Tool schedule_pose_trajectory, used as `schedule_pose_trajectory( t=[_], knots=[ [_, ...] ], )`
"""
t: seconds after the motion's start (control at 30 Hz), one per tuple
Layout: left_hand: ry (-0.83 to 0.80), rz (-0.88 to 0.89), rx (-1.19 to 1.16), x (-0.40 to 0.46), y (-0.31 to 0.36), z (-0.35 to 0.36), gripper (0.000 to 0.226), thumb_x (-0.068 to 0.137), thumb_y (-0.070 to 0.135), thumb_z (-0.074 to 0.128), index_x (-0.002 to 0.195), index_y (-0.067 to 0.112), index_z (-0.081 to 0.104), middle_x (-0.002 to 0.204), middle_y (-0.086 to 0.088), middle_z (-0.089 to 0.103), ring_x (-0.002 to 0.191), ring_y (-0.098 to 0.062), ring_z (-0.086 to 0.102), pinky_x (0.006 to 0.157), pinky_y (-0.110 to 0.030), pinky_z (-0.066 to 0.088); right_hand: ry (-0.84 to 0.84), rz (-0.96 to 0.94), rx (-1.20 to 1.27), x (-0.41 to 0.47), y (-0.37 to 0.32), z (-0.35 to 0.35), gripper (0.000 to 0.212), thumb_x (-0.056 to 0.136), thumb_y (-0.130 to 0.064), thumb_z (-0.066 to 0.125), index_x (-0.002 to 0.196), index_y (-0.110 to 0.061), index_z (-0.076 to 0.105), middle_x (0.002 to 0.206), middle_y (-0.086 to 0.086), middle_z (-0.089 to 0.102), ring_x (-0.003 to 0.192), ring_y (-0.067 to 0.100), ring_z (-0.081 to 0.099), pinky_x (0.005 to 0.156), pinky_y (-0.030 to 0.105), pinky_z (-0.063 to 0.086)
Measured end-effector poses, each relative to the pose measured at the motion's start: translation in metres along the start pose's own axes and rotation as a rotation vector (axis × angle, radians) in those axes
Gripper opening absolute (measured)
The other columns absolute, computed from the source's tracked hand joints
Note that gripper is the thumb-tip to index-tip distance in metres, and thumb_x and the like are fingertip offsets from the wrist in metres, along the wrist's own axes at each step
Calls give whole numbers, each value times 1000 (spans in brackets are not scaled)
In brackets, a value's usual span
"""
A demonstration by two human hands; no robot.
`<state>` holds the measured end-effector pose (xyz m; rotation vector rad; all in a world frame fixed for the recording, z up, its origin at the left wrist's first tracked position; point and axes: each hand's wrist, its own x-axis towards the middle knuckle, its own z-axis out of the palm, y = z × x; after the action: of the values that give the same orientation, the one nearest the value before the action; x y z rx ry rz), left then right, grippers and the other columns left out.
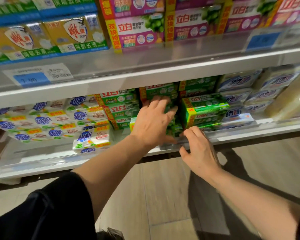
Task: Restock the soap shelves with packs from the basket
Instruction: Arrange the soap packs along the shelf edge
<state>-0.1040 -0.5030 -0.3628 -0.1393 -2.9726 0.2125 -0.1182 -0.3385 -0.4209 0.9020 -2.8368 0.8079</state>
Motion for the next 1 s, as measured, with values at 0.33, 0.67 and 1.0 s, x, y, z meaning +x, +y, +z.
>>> schedule_pose_trajectory(
  t=[0.33, 0.67, 1.0],
  knots=[
    [-14, -149, -526, 16, -5, -21, 73, 70, 34, 82, 135, 16, 52, 123, -2, 63, 109, -20, 61, 91, -35, 52, 2, 92, 36, -7, 11, -10, 30, 78, -8, 68, 107, -7, 59, 107, 7, 53, 94, 27, 56, 72, 30, 40],
    [-32, -161, -147, 9, -9, 6, 80, 84, 45, 70, 150, 36, 26, 141, -1, 51, 116, -25, 56, 93, -38, 49, 21, 174, 49, 6, 20, -24, 55, 82, -15, 69, 131, -18, 43, 126, 3, 45, 112, 25, 50, 87, 34, 43],
    [96, -220, -261, -46, 1, -28, 69, 78, 21, 79, 139, 9, 49, 133, -12, 56, 120, -31, 53, 103, -41, 39, -481, 135, -223, -1, 13, -108, 48, 86, -25, 64, 128, -14, 44, 130, 8, 49, 120, 27, 47, 92, 38, 44]
  ],
)
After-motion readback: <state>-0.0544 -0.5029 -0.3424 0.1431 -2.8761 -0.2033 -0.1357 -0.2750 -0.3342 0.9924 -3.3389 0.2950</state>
